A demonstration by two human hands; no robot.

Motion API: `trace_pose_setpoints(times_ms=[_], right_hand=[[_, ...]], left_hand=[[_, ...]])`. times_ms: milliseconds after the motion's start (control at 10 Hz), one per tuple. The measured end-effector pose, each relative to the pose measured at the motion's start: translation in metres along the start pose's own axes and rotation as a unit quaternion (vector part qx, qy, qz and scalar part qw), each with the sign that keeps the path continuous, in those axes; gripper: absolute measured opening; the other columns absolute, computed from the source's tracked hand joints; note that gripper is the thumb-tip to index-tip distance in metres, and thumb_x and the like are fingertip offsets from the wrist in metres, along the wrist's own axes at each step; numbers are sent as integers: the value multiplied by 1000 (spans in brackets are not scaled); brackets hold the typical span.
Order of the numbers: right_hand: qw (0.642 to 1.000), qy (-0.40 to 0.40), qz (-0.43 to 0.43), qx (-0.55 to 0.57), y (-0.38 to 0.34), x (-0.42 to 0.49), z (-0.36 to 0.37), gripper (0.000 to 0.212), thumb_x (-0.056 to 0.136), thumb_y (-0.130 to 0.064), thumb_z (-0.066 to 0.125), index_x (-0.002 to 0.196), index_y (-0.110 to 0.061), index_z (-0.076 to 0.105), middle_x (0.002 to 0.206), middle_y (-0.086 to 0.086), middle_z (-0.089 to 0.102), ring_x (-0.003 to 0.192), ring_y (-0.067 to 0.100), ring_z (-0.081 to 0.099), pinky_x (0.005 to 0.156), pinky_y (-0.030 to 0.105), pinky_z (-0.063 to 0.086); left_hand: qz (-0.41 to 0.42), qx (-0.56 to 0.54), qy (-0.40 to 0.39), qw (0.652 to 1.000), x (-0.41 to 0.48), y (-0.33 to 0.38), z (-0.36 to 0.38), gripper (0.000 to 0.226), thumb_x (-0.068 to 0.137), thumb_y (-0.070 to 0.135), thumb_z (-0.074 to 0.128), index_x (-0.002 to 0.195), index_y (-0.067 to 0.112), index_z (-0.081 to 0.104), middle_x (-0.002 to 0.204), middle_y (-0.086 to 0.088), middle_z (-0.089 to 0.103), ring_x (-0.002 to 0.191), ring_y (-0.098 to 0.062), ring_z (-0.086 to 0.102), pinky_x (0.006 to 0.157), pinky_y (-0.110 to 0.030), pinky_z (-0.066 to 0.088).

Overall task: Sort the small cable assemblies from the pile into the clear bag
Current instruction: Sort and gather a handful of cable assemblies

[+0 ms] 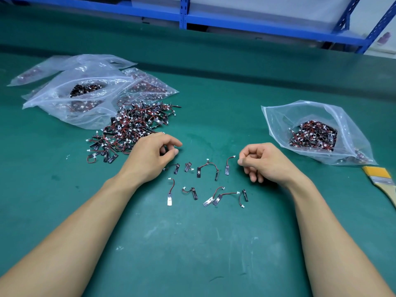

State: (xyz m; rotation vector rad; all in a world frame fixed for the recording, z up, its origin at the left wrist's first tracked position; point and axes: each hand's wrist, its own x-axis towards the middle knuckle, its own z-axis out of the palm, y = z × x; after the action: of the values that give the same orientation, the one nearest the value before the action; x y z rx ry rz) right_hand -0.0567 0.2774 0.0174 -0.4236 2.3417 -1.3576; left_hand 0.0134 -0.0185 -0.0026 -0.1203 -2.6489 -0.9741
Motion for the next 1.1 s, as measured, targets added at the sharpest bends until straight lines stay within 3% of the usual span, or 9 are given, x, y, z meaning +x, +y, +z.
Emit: trace_pose_setpoints(times_ms=[1100], right_hand=[[1000, -5, -1, -2, 1, 1, -1, 21, 89, -13, 67, 71, -25, 66, 59, 2, 62, 44, 16, 58, 38, 21, 40]], left_hand=[[2, 3, -12, 1000, -1, 2, -1, 16, 89, 13, 71, 102, 22, 75, 79, 10, 62, 75, -11, 54, 75, -31, 46]])
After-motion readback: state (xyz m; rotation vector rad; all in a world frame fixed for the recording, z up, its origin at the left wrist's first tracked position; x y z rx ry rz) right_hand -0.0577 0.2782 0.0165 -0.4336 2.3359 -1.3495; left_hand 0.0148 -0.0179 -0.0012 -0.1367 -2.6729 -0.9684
